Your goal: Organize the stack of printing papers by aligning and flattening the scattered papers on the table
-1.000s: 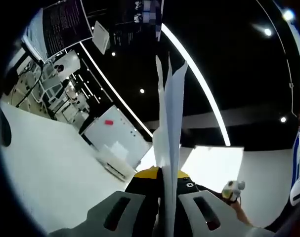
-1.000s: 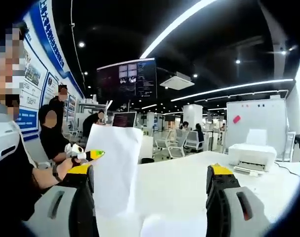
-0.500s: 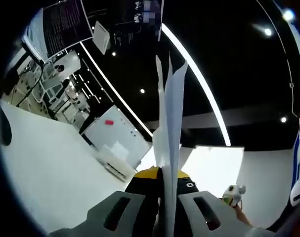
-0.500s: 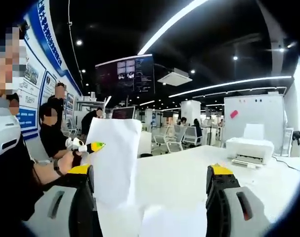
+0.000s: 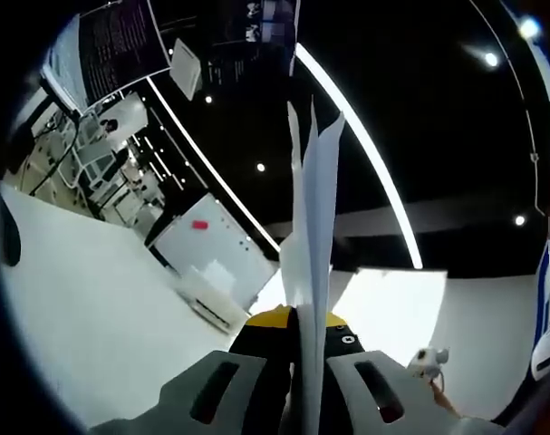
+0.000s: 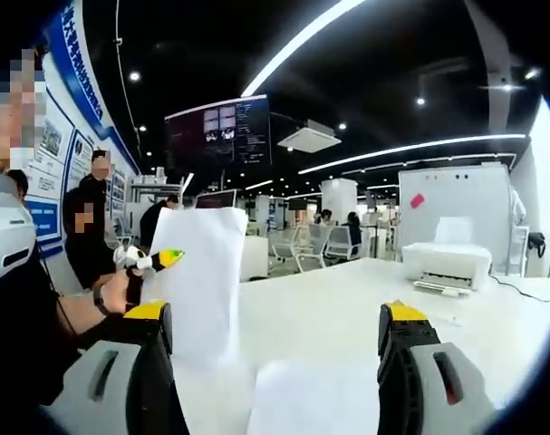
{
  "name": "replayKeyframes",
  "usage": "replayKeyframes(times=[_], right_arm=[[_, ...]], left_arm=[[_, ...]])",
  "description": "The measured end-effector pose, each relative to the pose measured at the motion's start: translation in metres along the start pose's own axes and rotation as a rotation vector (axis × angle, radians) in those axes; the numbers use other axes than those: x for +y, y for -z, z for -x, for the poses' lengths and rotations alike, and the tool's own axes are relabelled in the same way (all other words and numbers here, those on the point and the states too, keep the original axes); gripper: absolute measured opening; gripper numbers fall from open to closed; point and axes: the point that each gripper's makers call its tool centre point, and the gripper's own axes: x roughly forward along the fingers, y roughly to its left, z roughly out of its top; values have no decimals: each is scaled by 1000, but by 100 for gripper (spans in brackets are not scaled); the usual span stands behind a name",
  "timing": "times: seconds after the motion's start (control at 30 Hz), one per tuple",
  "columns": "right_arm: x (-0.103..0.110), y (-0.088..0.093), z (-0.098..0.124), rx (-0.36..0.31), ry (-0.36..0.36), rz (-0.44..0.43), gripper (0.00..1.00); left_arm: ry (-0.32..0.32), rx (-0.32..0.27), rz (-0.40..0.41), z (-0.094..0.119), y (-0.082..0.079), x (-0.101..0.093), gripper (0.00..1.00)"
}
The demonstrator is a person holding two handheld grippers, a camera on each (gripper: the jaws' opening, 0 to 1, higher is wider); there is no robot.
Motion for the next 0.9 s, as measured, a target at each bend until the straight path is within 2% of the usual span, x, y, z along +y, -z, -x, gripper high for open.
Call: replayKeyframes(times=[0.5, 0.9], right_arm=[[-17, 25, 14, 62, 60, -1, 89], [-21, 41, 18, 66, 68, -40, 89]], left_arm=[[-6, -4, 0, 1, -2, 1, 6], [-7, -3, 0, 0, 0, 0, 6]])
